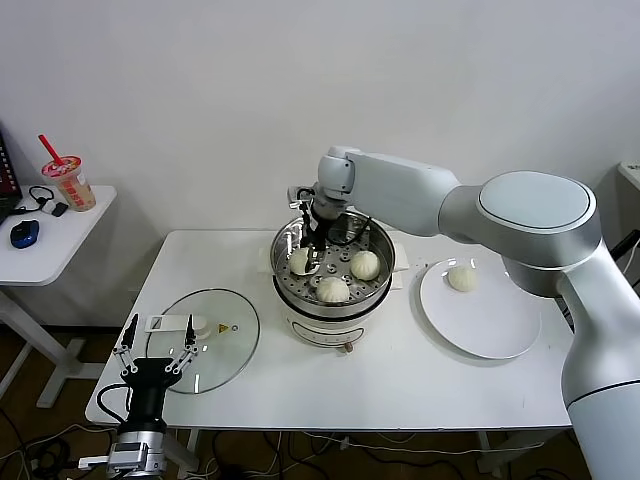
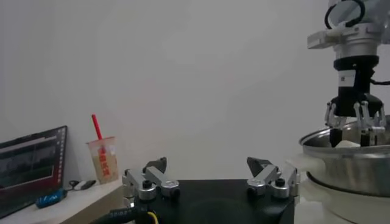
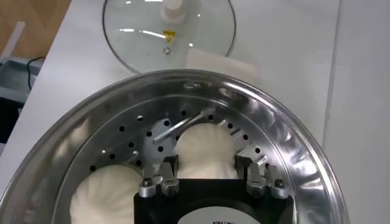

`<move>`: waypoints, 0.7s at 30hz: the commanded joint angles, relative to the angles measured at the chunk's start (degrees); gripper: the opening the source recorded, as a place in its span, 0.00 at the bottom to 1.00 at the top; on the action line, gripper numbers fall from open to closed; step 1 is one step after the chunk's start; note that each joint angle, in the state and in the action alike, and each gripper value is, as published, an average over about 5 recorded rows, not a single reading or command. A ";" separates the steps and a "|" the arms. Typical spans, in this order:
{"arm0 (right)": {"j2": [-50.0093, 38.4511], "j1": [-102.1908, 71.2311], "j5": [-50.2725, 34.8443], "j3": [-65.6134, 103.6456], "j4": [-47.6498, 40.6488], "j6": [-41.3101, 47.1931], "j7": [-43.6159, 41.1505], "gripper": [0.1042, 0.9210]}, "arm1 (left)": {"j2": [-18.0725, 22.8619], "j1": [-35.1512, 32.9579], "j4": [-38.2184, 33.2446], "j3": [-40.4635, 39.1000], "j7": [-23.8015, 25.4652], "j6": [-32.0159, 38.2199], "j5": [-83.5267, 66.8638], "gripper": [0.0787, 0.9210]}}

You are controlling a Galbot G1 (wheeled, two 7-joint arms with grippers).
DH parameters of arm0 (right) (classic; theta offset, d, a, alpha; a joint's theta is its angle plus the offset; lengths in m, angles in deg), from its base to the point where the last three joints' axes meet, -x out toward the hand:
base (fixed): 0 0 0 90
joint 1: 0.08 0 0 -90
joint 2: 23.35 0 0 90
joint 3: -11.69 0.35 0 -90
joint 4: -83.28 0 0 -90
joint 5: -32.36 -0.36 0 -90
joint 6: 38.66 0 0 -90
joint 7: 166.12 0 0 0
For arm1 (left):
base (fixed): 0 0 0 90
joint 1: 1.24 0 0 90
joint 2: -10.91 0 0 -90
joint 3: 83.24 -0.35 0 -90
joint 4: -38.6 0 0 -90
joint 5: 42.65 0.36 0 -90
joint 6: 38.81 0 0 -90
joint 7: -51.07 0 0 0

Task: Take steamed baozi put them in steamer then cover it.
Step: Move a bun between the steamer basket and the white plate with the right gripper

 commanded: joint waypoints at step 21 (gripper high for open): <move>-33.36 21.27 -1.68 -14.00 25.15 0.46 -0.19 0.63 | 0.02 -0.37 0.50 -0.76 0.43 -1.36 1.08 0.88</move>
